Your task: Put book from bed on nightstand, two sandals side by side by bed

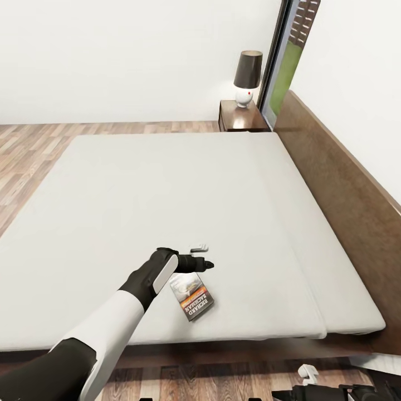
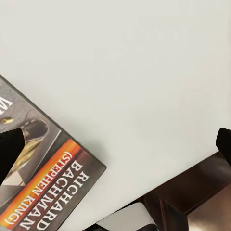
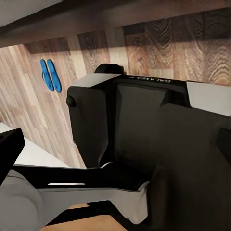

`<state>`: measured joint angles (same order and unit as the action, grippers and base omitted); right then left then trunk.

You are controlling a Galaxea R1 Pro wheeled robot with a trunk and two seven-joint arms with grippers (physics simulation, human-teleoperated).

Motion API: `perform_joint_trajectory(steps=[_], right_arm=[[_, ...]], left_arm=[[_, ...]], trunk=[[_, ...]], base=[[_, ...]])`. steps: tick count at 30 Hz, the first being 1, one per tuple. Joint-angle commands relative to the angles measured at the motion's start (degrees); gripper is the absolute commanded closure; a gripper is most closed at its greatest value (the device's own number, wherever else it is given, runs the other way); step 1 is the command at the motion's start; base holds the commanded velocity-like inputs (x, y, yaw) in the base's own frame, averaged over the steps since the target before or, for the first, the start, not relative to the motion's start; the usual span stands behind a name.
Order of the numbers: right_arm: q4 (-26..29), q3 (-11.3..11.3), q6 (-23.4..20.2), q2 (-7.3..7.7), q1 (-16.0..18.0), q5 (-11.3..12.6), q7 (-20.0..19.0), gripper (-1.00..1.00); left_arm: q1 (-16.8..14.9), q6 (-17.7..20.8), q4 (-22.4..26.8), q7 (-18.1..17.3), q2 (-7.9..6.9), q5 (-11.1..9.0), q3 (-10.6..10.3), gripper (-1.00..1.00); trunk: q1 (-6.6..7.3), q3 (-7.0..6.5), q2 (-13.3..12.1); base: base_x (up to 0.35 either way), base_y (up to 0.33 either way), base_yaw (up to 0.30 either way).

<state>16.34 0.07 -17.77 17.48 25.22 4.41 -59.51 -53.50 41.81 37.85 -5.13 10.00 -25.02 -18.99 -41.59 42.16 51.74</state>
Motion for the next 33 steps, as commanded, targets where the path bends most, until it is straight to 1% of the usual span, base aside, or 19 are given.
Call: perform_joint_trajectory(steps=[1,33], right_arm=[[0.0,0.0,-0.6,0.02,0.0,0.4,-0.1,-1.00],[0.0,0.0,-0.6,0.02,0.0,0.4,-0.1,-1.00]], left_arm=[[0.0,0.2,0.0,-0.2,0.00,0.2,0.0,-1.00],[0.0,0.2,0.0,-0.2,0.00,0.2,0.0,-1.00]], trunk=[[-0.23,0.23,0.5],[-7.26,5.97,13.3]], base=[[0.000,0.000,0.000],[0.000,0.000,0.000]])
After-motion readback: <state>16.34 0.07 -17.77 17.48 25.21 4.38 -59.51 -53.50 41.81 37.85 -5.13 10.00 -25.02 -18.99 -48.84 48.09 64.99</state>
